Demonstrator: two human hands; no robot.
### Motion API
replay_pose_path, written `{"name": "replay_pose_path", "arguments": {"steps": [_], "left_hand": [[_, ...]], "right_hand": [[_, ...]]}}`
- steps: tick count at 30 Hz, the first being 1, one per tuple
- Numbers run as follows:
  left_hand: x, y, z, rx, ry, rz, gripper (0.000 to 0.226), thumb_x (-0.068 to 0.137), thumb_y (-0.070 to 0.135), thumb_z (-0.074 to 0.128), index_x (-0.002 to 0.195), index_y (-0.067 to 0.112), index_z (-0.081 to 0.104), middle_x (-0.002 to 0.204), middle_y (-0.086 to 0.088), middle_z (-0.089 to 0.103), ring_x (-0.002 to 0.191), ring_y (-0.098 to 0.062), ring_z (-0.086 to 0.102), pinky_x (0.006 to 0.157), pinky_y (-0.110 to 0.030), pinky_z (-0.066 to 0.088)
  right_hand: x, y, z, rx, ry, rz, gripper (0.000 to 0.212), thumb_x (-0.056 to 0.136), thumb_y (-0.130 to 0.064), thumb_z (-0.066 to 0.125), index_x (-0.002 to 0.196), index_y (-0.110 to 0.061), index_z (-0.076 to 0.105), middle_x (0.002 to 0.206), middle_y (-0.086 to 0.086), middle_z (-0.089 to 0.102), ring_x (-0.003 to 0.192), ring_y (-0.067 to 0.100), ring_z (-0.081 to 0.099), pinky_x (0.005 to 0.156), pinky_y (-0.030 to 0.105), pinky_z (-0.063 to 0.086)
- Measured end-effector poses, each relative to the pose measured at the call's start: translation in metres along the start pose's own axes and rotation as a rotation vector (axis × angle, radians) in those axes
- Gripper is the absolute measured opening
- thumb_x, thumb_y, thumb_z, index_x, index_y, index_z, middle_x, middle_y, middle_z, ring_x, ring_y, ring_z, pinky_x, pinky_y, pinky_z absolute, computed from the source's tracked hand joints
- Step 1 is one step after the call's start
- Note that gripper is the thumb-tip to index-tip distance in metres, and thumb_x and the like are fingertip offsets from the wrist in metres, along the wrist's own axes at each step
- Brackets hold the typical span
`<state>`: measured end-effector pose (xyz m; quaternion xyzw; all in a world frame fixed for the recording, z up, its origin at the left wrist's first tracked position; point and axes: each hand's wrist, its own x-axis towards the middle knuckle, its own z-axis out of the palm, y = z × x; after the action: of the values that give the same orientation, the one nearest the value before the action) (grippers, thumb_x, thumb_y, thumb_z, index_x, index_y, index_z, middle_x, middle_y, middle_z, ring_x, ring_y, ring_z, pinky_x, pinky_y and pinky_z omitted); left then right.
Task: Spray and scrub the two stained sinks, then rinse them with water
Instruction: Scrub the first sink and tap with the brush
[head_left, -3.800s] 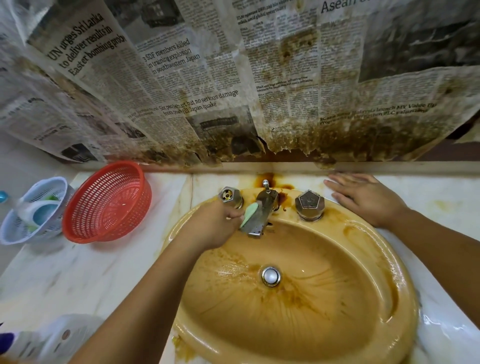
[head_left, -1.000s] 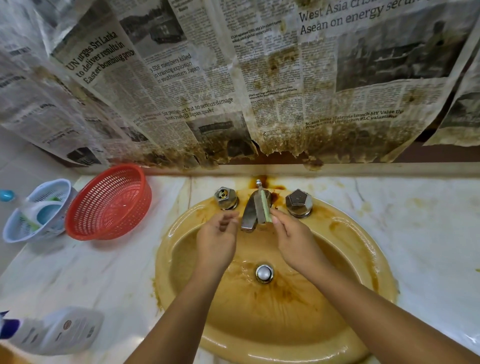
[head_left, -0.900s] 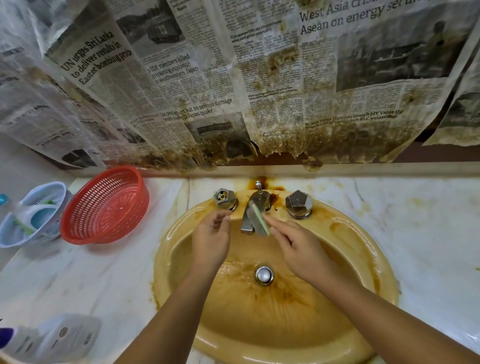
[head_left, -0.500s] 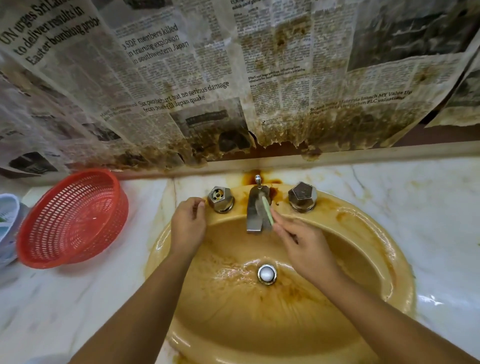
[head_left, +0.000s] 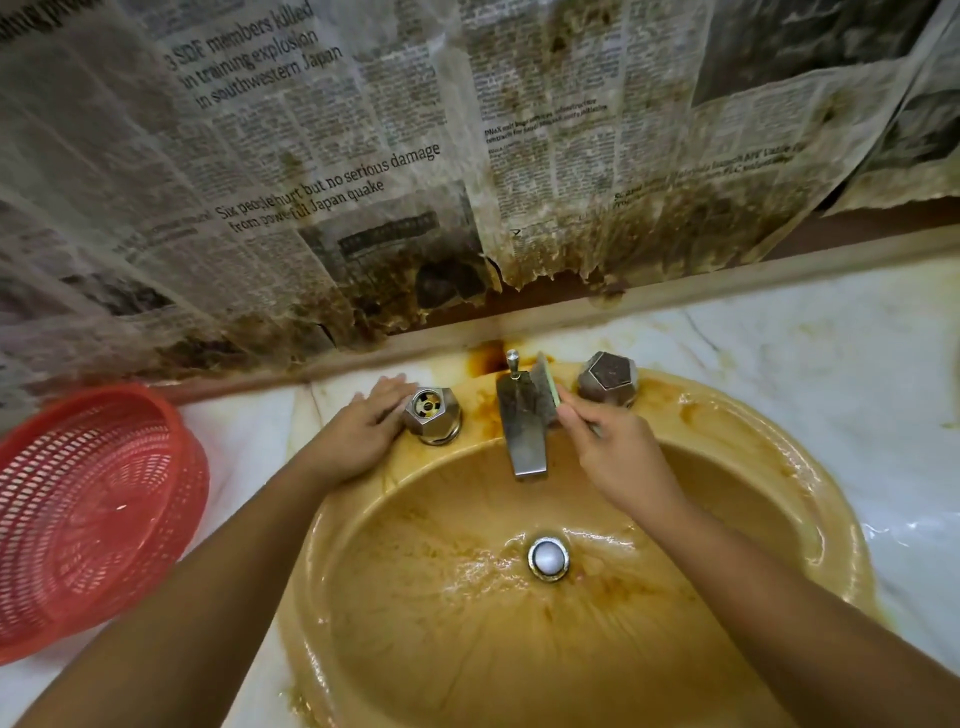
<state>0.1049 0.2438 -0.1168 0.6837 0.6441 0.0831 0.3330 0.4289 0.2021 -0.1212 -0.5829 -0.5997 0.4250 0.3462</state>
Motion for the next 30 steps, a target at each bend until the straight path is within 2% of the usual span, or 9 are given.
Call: {"name": "replay_pose_path", "arguments": {"steps": [3, 6, 8, 11, 14, 19, 23, 26, 30], "left_hand": [[0.006, -0.008, -0.004, 0.025, -0.062, 0.011, 0.046, 0.11, 0.039, 0.036, 0.156, 0.034, 0.037, 0.168, 0.011, 0.018, 0.155, -0.004, 0.004, 0.125, -0.03, -0.005], [0.008, -0.013, -0.004, 0.051, -0.053, 0.059, 0.047, 0.11, 0.039, 0.037, 0.157, 0.033, 0.037, 0.167, 0.013, 0.018, 0.154, -0.001, 0.004, 0.125, -0.028, -0.005], [0.01, -0.017, -0.004, 0.083, -0.04, 0.088, 0.048, 0.11, 0.038, 0.036, 0.157, 0.032, 0.037, 0.166, 0.014, 0.018, 0.154, -0.001, 0.005, 0.126, -0.028, -0.004], [0.016, -0.017, -0.005, 0.126, -0.024, 0.155, 0.045, 0.111, 0.03, 0.036, 0.157, 0.031, 0.038, 0.165, 0.014, 0.02, 0.155, -0.003, 0.008, 0.125, -0.023, -0.003], [0.029, -0.007, -0.005, 0.135, -0.035, 0.183, 0.045, 0.111, 0.027, 0.039, 0.156, 0.034, 0.039, 0.16, 0.022, 0.019, 0.148, 0.005, 0.007, 0.116, -0.01, -0.006], [0.048, -0.002, -0.011, 0.183, -0.076, 0.219, 0.046, 0.11, 0.036, 0.042, 0.153, 0.048, 0.036, 0.158, 0.027, 0.018, 0.143, 0.009, 0.012, 0.113, -0.008, 0.001], [0.049, -0.008, -0.009, 0.155, -0.079, 0.252, 0.044, 0.111, 0.039, 0.038, 0.154, 0.047, 0.034, 0.16, 0.025, 0.017, 0.148, 0.006, 0.01, 0.12, -0.016, 0.002], [0.051, -0.015, -0.003, 0.154, -0.061, 0.294, 0.049, 0.105, 0.047, 0.03, 0.154, 0.047, 0.032, 0.164, 0.02, 0.018, 0.154, 0.0, 0.009, 0.123, -0.02, -0.003], [0.052, -0.018, -0.002, 0.143, -0.049, 0.301, 0.051, 0.104, 0.05, 0.027, 0.154, 0.047, 0.032, 0.165, 0.019, 0.019, 0.154, -0.001, 0.01, 0.122, -0.022, -0.002]], "right_hand": [[0.004, -0.003, 0.0, -0.198, 0.024, 0.027, 0.032, 0.105, -0.031, 0.057, 0.13, -0.02, 0.072, 0.131, -0.004, 0.07, 0.123, 0.011, 0.062, 0.08, 0.01, 0.038], [-0.013, -0.008, -0.017, -0.082, -0.093, 0.016, 0.029, 0.104, -0.037, 0.057, 0.12, -0.024, 0.078, 0.135, -0.016, 0.065, 0.128, -0.004, 0.055, 0.099, 0.01, 0.041], [-0.009, -0.019, -0.028, -0.144, -0.122, 0.0, 0.028, 0.104, -0.039, 0.057, 0.117, -0.029, 0.079, 0.132, -0.023, 0.065, 0.123, -0.004, 0.059, 0.104, 0.022, 0.047], [0.018, -0.045, -0.035, -0.462, -0.185, 0.002, 0.03, 0.104, -0.039, 0.056, 0.088, -0.031, 0.081, 0.098, -0.01, 0.078, 0.089, 0.017, 0.071, 0.072, 0.03, 0.052], [0.039, -0.07, -0.04, -0.758, -0.279, -0.034, 0.048, 0.103, -0.041, 0.055, 0.059, -0.022, 0.058, 0.064, 0.0, 0.056, 0.069, 0.025, 0.057, 0.056, 0.032, 0.034], [0.069, -0.085, -0.036, -0.907, -0.357, -0.037, 0.049, 0.103, -0.045, 0.054, 0.058, -0.024, 0.056, 0.071, -0.003, 0.06, 0.072, 0.023, 0.056, 0.062, 0.033, 0.044], [0.094, -0.098, -0.04, -0.935, -0.551, 0.001, 0.05, 0.105, -0.042, 0.052, 0.065, -0.011, 0.056, 0.062, 0.001, 0.051, 0.058, 0.022, 0.047, 0.056, 0.032, 0.034], [0.106, -0.105, -0.046, -0.882, -0.64, 0.028, 0.047, 0.106, -0.041, 0.052, 0.083, -0.003, 0.069, 0.065, 0.002, 0.047, 0.057, 0.019, 0.04, 0.056, 0.032, 0.03], [0.113, -0.108, -0.036, -0.929, -0.669, 0.013, 0.048, 0.106, -0.04, 0.053, 0.063, -0.018, 0.06, 0.058, -0.003, 0.046, 0.054, 0.017, 0.041, 0.054, 0.032, 0.032]]}}
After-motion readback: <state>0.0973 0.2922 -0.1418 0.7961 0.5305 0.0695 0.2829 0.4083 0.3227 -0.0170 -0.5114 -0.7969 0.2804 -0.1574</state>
